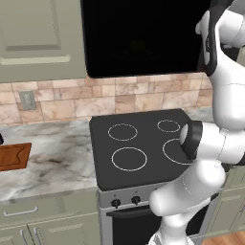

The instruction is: Retrieve the reheated potato from the microwave, then place the potato, cheese, and condiment on the cutting board.

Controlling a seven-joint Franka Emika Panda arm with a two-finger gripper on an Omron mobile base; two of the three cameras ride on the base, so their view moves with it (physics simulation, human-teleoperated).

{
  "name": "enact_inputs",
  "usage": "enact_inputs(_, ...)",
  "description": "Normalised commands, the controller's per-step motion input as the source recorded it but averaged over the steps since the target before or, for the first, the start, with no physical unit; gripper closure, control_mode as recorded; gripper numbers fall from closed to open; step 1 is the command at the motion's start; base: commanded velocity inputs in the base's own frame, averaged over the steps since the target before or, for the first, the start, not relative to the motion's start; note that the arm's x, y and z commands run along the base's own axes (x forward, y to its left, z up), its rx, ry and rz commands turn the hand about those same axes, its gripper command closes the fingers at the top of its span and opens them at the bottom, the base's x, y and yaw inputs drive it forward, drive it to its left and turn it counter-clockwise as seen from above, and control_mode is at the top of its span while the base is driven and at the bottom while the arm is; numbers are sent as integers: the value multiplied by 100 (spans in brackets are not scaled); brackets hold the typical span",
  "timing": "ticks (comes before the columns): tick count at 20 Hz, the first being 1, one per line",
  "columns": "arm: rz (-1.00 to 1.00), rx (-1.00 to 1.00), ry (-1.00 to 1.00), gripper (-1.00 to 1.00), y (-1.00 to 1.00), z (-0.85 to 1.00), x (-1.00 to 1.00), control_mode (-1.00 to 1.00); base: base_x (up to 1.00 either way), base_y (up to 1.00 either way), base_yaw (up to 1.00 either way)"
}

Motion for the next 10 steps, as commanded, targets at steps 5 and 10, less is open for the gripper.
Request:
enact_inputs(5,7,6,0,-100,-3,-12,32,-100,0,0,0)
enact_inputs(10,9,7,-1,-100,-2,-13,35,-100,0,0,0)
